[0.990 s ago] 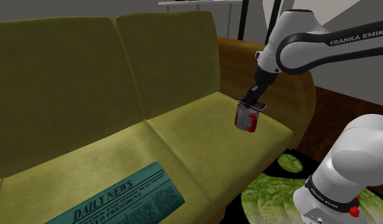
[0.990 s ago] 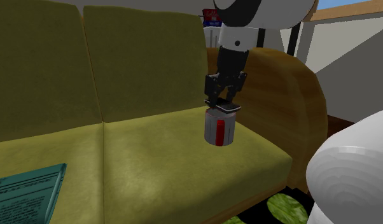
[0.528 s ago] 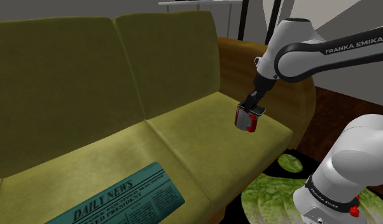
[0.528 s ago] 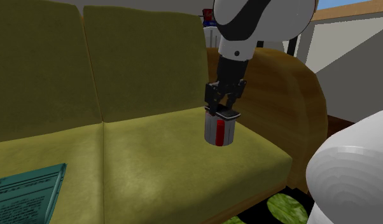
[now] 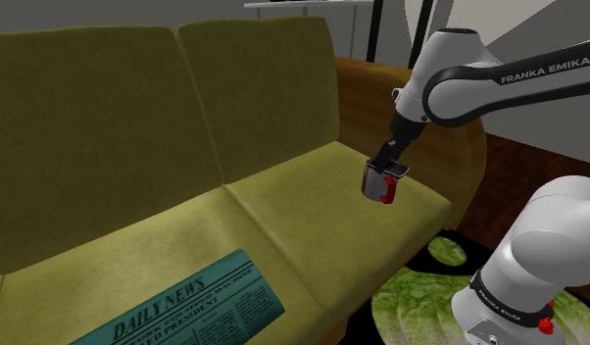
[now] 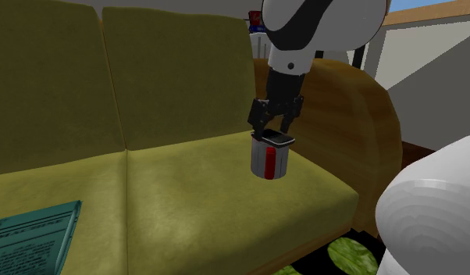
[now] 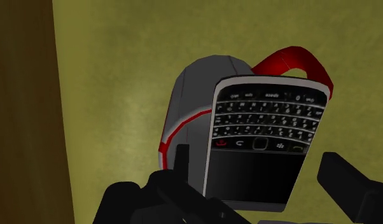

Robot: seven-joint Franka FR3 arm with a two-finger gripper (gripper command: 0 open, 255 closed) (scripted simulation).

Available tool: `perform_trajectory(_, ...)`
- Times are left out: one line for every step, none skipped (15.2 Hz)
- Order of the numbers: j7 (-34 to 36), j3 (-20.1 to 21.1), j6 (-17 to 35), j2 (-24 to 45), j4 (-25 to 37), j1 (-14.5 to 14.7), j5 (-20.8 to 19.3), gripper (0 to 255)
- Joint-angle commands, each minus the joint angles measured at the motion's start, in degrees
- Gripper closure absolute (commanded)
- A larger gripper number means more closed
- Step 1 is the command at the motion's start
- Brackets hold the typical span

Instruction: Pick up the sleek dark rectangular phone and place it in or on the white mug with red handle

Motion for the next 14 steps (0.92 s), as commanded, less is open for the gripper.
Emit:
perform_trajectory(0.0, 0.0, 0.0, 0.0, 0.0, 0.0, 0.0, 0)
perform_trajectory(0.0, 0.0, 0.0, 0.0, 0.0, 0.0, 0.0, 0)
perform_trajectory(0.0, 0.1, -2.6, -1.4, 1.2, -0.1, 0.0, 0)
perform_trajectory(0.0, 0.1, -5.1, -2.6, 2.4, -0.1, 0.0, 0)
perform_trajectory(0.0, 0.2, -7.5, -3.7, 3.8, -0.1, 0.0, 0)
perform_trajectory(0.0, 0.3, -9.3, -4.4, 4.9, -0.1, 0.1, 0)
perform_trajectory(0.0, 0.3, -9.3, -4.4, 4.9, -0.1, 0.1, 0)
perform_trajectory(0.0, 0.3, -9.3, -4.4, 4.9, -0.1, 0.1, 0)
perform_trajectory(0.0, 0.3, -9.3, -4.4, 4.9, -0.1, 0.1, 0)
perform_trajectory(0.0, 0.3, -9.3, -4.4, 4.9, -0.1, 0.1, 0)
perform_trajectory(0.0, 0.3, -9.3, -4.4, 4.9, -0.1, 0.1, 0)
perform_trajectory(0.0, 0.3, -9.3, -4.4, 4.9, -0.1, 0.1, 0)
perform_trajectory(0.0, 0.3, -9.3, -4.4, 4.9, -0.1, 0.1, 0)
perform_trajectory(0.0, 0.3, -9.3, -4.4, 4.9, -0.1, 0.1, 0)
